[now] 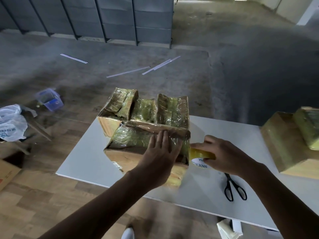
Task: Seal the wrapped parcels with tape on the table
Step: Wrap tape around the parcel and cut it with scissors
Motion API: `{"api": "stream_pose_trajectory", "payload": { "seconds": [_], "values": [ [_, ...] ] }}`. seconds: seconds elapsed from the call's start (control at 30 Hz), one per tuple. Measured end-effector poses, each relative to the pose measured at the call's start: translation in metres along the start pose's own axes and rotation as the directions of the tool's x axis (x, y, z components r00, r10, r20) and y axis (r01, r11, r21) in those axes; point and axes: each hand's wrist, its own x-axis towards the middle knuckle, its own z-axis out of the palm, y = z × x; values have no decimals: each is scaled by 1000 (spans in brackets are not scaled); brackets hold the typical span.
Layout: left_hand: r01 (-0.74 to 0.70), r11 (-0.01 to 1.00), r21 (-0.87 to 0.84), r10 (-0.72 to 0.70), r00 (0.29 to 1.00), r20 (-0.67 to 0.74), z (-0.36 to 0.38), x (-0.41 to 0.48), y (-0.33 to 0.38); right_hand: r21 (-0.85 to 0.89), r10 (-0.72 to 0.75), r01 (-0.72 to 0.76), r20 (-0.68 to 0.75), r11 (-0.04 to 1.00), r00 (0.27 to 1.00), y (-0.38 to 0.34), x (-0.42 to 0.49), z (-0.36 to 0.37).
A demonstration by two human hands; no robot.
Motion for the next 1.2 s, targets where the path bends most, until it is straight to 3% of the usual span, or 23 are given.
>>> {"api": "stream_pose_trajectory", "payload": {
  "seconds": [0.1, 0.27, 0.37, 0.57, 0.7, 0.77, 0.87, 0.93, 1.03, 1.2],
  "values": [
    [4, 1000, 2, -3, 995, -95, -2, 8, 22, -6, 11, -11, -9, 1000, 1000, 2, 0, 2],
    [126, 991, -38, -128, 989, -71, 2, 18, 39, 15, 47, -46, -40, 999, 998, 8, -3, 12],
    [94, 995, -28, -97, 987, -129, 9, 16, 33, 39, 92, -91, -37, 995, 995, 10, -4, 13],
    [108, 993, -41, -112, 987, -115, 7, 18, 36, 46, 74, -72, -62, 996, 995, 7, -2, 16],
    [94, 995, -25, -96, 987, -132, 3, 18, 37, 140, 107, -96, -72, 986, 992, 6, -2, 20],
    [57, 996, -71, -68, 983, -168, -2, 11, 27, 204, 95, -70, -117, 977, 989, -2, -1, 17],
    [60, 978, -201, -111, 961, -253, -21, -1, -1, 324, 98, 11, -319, 946, 943, -21, 8, -6],
    [58, 917, -394, -186, 937, -295, -34, -11, -20, 424, 133, 61, -413, 904, 901, -35, 17, -23],
    [2, 782, -624, -291, 886, -361, -32, -30, -34, 416, 45, 173, -464, 893, 885, -62, 40, -29],
    [70, 497, -865, -420, 891, -169, 25, -57, -52, 301, -80, 195, -355, 934, 931, -82, 75, 15]
  ]
}}
